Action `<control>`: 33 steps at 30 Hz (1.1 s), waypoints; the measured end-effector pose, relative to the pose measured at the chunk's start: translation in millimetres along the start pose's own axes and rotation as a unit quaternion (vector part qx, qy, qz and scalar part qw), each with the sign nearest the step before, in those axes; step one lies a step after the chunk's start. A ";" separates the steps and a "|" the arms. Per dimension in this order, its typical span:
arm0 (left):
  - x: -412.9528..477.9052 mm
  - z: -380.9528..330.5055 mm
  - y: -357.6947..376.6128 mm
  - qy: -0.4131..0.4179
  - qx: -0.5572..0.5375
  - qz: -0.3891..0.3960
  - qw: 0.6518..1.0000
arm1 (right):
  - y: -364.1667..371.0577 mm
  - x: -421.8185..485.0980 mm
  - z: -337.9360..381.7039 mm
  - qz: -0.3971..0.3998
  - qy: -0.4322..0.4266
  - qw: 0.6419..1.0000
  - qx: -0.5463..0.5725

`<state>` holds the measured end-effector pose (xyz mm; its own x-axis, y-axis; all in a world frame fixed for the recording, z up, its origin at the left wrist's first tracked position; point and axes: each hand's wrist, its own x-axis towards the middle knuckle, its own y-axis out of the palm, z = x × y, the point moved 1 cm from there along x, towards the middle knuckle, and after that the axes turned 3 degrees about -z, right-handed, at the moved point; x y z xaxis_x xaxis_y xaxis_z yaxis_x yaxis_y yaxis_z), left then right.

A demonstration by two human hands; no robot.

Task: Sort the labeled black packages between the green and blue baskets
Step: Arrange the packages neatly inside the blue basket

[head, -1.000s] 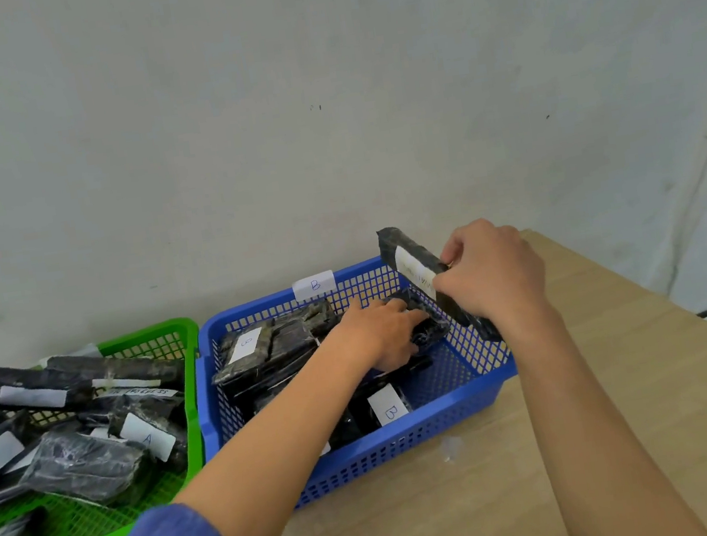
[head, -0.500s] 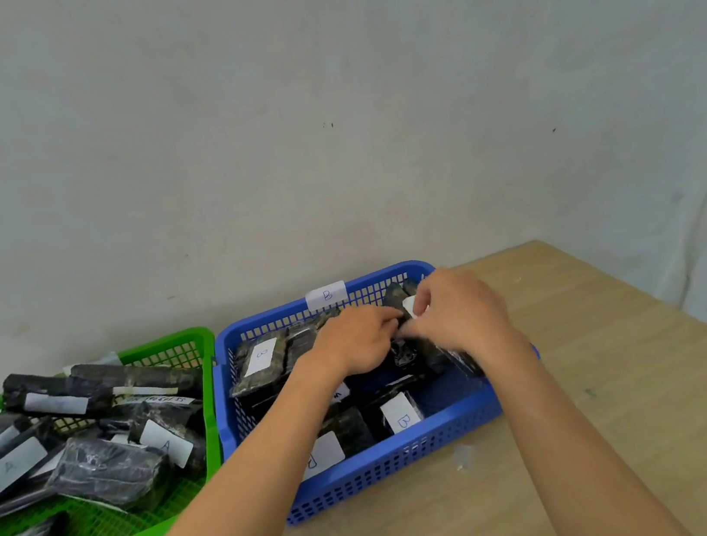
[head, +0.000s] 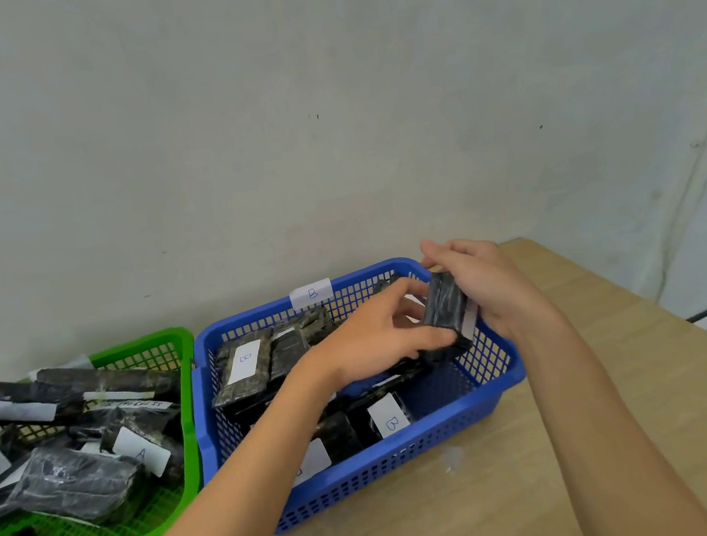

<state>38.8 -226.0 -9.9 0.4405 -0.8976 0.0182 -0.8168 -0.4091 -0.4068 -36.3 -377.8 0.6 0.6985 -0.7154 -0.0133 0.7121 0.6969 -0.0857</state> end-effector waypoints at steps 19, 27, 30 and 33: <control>-9.0 10.4 -1.8 -0.047 0.229 -0.075 0.970 | -76.3 -15.7 16.0 0.091 -0.161 0.959 -0.214; 57.8 22.4 18.6 -0.208 0.184 -0.146 0.950 | -90.8 -16.4 10.0 0.116 -0.131 0.963 -0.206; 67.8 26.5 30.8 -0.211 0.189 -0.169 0.944 | -92.8 -13.3 7.5 0.148 -0.135 0.956 -0.214; 68.5 25.5 20.6 -0.200 0.174 -0.197 0.944 | -91.4 -12.3 8.2 0.140 -0.133 0.963 -0.189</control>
<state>61.6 -291.8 -40.3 0.8468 -0.5249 -0.0863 -0.4183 -0.5568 -0.7176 -109.4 -432.3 16.8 0.8887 -0.4286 0.1630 0.4516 0.7563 -0.4734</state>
